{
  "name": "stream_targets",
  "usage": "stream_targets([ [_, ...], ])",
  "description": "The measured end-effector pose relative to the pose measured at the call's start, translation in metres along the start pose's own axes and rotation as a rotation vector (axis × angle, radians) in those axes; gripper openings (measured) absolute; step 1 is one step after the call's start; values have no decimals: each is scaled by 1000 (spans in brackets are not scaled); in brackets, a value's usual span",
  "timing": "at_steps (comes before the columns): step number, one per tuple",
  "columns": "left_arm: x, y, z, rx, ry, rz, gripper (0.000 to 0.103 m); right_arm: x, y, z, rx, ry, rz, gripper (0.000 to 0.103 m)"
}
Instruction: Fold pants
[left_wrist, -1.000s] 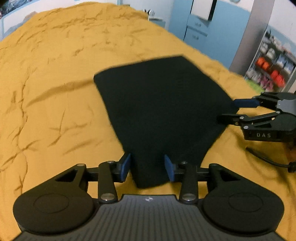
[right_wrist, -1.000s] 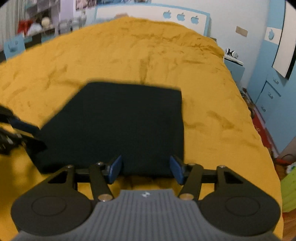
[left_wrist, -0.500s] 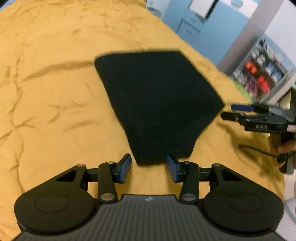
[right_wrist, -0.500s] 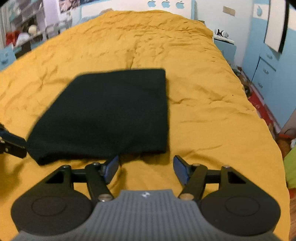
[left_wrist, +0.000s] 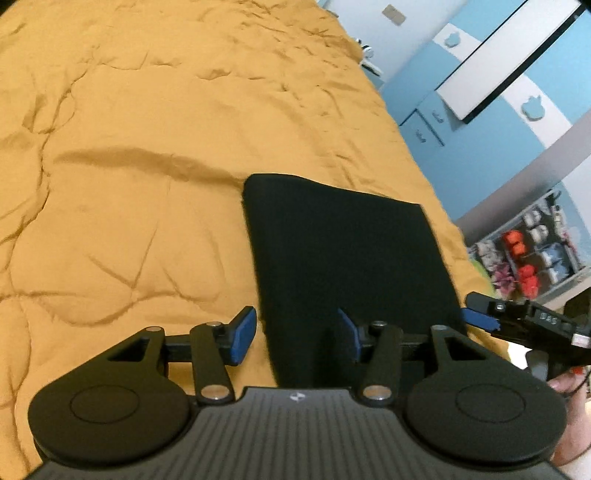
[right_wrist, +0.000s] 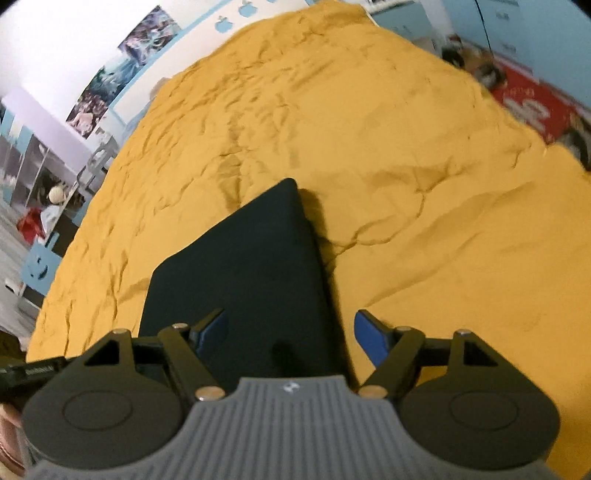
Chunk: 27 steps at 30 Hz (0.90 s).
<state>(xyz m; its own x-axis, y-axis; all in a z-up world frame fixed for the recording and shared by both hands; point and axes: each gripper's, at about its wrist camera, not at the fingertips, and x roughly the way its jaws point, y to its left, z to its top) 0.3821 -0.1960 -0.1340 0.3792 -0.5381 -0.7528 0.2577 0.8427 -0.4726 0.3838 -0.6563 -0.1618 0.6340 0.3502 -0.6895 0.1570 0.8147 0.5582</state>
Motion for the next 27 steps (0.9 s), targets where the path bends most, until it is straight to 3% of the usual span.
stream_targets([
  [5,20,14,7,-40,18,9,61,19,-20,2,74,21,44,71],
  [11,29,27,11,-56,24,-39,64,38,-43,3,152,45,116,73],
  [18,40,39,16,-85,27,-111,64,61,-37,7,132,68,156,72],
  [22,45,43,18,-100,24,-138,60,69,-39,9,159,65,173,63],
  [27,50,43,21,-124,24,-171,42,73,-56,7,260,47,231,43],
])
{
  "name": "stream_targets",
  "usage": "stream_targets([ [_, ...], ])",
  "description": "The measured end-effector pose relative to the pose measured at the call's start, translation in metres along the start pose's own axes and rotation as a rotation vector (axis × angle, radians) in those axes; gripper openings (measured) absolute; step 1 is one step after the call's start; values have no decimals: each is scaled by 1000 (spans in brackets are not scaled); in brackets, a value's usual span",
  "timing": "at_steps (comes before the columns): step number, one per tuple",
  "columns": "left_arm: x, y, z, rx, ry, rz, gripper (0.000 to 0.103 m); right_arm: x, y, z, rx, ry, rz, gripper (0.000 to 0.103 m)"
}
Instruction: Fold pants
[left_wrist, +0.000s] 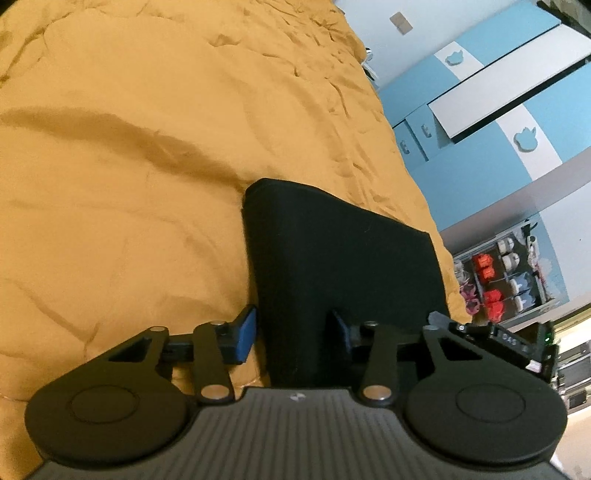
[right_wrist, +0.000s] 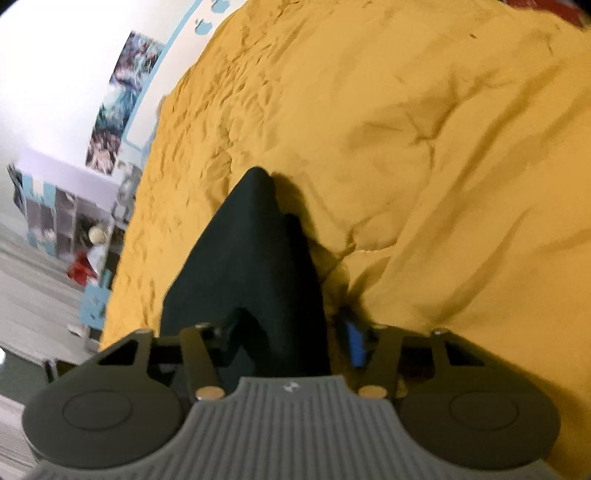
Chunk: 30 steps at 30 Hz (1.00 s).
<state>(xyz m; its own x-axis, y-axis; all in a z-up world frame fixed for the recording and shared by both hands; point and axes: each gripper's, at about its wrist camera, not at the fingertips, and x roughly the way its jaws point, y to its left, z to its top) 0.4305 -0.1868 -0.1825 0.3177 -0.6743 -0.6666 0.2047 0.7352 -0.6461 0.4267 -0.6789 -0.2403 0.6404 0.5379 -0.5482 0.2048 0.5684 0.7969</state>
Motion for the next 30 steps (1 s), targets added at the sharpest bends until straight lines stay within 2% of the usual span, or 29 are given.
stream_targets([
  [1,0,0,0,-4,0,-3,40,0,-1,0,13,-2,9,37],
  [3,1,0,1,-2,-5,-2,29,3,0,-2,14,-2,16,29],
  [4,2,-1,1,-1,-7,2,28,4,2,-2,6,-2,10,26],
  [7,5,0,7,-3,5,0,31,5,7,-1,-13,-1,-18,26],
  [8,6,2,9,-11,5,0,38,4,7,0,-15,0,-20,26],
  [9,5,4,12,-22,2,2,41,4,7,0,-15,0,-20,26],
  [15,13,15,43,-93,-15,-5,41,5,3,2,-18,1,-21,25],
  [19,22,21,60,-97,-44,23,26,5,0,3,-29,1,-24,25],
  [22,27,18,66,-48,-62,70,19,5,-1,2,-37,0,-28,25],
  [23,27,15,67,-28,-74,93,14,5,0,2,-35,0,-27,25],
  [24,25,12,69,-2,-98,146,4,5,0,3,-37,0,-29,25],
  [25,23,8,71,30,-111,213,4,5,-1,4,-36,0,-31,25],
  [27,14,6,71,31,-103,194,4,5,1,2,-36,-2,-31,25],
  [30,-11,-9,61,70,-145,155,5,6,4,1,-41,-11,-37,25],
])
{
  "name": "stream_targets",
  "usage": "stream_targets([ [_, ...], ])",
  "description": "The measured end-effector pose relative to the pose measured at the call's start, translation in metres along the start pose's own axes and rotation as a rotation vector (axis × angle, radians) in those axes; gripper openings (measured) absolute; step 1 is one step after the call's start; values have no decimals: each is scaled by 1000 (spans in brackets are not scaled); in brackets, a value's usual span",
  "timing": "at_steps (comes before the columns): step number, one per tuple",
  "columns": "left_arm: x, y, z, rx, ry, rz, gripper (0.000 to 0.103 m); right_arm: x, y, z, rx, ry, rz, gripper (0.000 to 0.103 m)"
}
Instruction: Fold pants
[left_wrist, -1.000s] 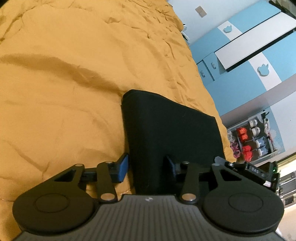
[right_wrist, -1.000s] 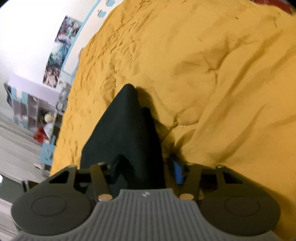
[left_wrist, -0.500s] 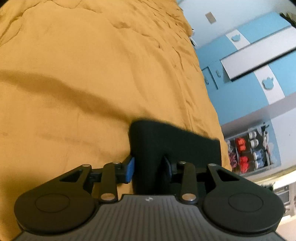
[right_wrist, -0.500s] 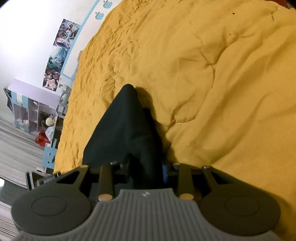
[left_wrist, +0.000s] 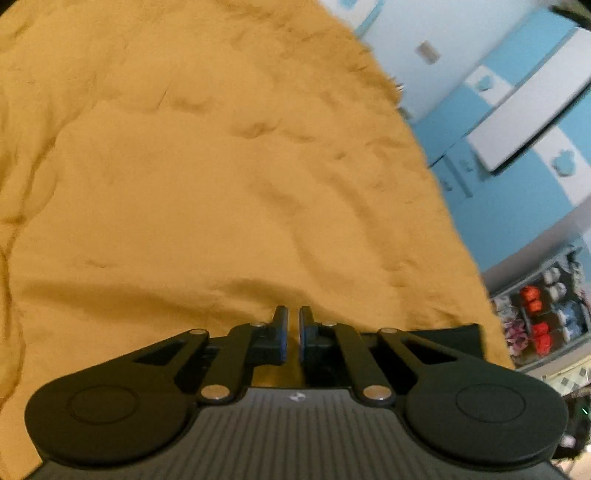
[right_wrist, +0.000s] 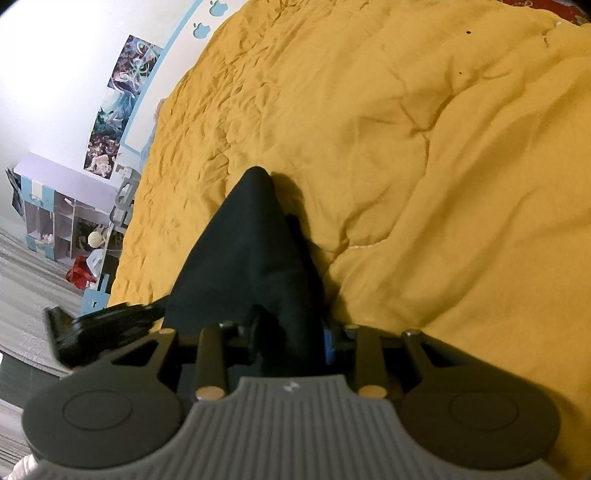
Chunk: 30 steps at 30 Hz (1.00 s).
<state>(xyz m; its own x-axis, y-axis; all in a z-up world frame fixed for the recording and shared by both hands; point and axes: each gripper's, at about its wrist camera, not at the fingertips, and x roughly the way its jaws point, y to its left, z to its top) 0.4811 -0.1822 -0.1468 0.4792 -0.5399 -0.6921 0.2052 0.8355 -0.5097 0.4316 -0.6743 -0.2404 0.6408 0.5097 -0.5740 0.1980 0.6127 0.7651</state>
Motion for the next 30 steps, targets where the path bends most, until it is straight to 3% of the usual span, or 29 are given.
stream_targets([
  [4,-35,-31,-23,122,-14,-58,5,-6,20,-7,-93,-32,-64,30],
  [6,-43,-48,-35,194,17,-81,6,-7,33,-10,-157,-36,-113,32],
  [11,-37,-69,-84,379,114,11,6,-6,25,-7,-89,-29,-98,32],
  [16,-39,-45,-97,330,143,49,7,-7,21,-7,-75,-24,-83,32],
  [20,-47,-34,-98,324,194,131,8,-7,21,-7,-69,-25,-90,32],
  [23,-64,-25,-90,247,132,62,12,-8,20,-7,-65,-27,-87,32],
  [26,-69,-17,-72,118,66,-35,42,-8,17,-4,-44,-10,-71,34],
  [30,-41,-13,-58,31,97,-83,46,-7,8,3,5,12,-35,36],
])
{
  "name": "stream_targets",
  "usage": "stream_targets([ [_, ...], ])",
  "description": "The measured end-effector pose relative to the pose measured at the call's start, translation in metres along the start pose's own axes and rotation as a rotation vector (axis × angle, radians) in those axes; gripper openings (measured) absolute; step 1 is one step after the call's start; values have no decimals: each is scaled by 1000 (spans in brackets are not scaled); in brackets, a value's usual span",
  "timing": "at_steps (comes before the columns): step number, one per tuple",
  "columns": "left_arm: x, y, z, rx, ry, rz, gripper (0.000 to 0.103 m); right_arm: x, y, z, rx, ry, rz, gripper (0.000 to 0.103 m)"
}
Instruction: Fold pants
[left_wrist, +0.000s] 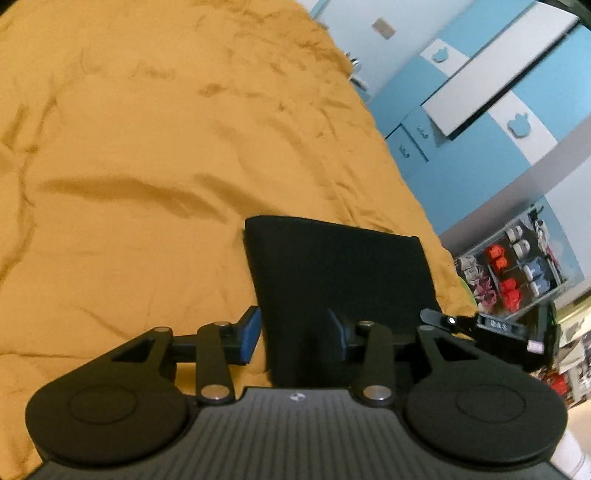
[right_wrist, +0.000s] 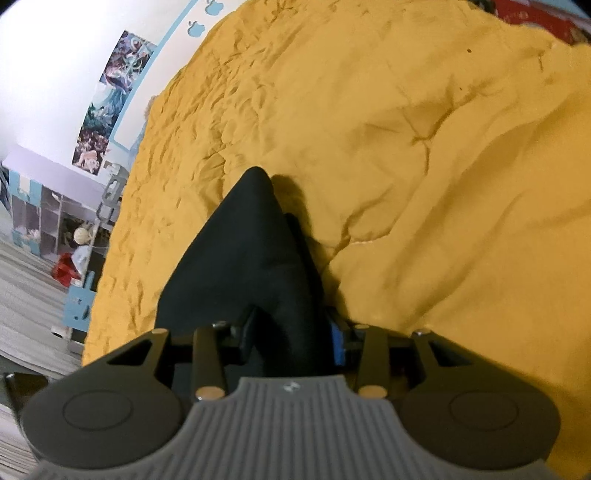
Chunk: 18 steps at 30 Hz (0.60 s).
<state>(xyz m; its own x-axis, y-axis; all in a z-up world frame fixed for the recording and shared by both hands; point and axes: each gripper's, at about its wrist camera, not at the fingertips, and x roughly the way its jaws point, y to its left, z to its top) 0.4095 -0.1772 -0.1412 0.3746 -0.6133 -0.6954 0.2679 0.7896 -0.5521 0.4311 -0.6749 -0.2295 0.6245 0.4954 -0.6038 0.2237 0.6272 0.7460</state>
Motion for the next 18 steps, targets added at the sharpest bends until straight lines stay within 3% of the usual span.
stream_targets([
  [5,38,12,-3,-67,90,-46,46,2,-8,-2,25,2,40,36],
  [8,47,12,-5,-70,94,-51,48,4,-10,-4,24,-1,54,30],
  [15,38,9,-4,-81,75,-58,24,1,-2,-6,-9,-18,45,25],
  [18,32,-1,-2,-38,57,-40,20,-4,7,-7,-27,-37,33,19],
])
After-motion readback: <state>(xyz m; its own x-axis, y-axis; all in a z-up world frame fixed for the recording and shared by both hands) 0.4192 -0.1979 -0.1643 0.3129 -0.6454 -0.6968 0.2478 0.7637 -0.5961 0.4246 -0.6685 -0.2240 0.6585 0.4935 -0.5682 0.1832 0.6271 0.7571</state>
